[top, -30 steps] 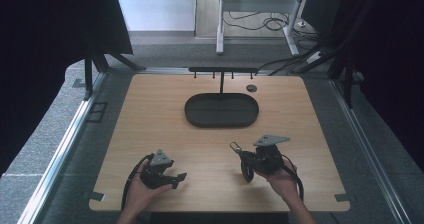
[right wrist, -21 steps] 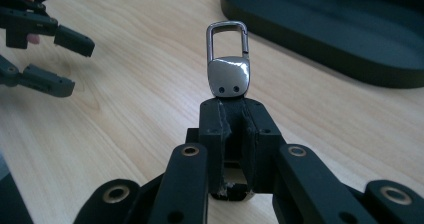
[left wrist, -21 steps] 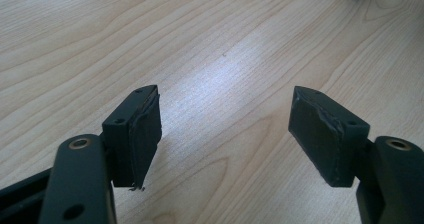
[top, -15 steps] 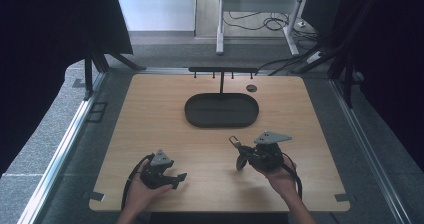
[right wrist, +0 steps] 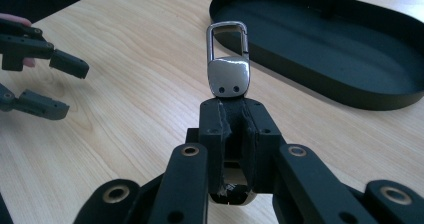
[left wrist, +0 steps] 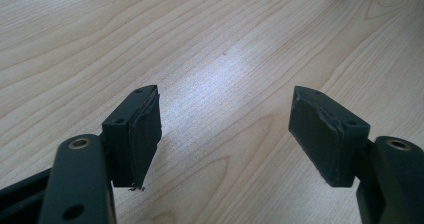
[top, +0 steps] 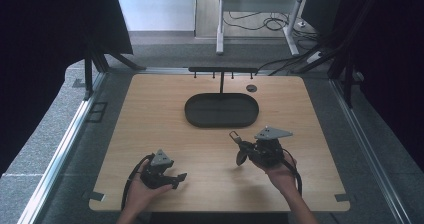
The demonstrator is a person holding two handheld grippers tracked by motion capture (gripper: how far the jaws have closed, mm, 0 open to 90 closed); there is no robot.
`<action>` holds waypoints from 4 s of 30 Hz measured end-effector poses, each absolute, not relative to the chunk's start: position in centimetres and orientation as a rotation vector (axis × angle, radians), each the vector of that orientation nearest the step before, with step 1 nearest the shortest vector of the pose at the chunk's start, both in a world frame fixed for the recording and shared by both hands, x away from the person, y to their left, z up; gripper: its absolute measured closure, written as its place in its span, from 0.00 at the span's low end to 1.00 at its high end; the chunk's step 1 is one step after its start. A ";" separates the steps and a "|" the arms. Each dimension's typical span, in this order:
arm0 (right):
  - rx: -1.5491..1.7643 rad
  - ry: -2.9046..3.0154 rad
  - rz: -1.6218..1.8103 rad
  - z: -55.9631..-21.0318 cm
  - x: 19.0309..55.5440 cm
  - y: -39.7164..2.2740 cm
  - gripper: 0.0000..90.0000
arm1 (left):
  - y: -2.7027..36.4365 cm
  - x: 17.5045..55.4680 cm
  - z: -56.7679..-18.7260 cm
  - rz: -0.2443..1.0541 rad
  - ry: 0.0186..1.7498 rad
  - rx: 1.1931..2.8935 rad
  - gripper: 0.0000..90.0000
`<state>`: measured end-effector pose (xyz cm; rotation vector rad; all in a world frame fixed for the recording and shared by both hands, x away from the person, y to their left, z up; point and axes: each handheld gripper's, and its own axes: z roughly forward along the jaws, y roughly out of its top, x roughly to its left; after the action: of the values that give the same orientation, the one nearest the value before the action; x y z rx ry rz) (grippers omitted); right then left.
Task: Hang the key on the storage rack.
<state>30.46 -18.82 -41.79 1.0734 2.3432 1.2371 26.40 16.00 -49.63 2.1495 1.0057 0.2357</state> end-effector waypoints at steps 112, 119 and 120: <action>1.269 2.078 1.250 -35.9 40.3 -21.0 0.89 | 16.3 26.4 -49.6 0.234 1.014 2.143 0.33; 1.284 2.064 1.247 -35.7 41.1 -21.0 0.89 | 16.3 26.4 -49.6 0.234 1.010 2.143 0.33; 1.285 2.059 1.248 -35.7 41.2 -20.9 0.89 | 16.3 26.4 -49.6 0.234 1.011 2.144 0.33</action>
<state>41.21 -20.94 -35.71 1.2847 2.0588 1.2480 26.43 16.29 -49.55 2.1436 1.0109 0.2342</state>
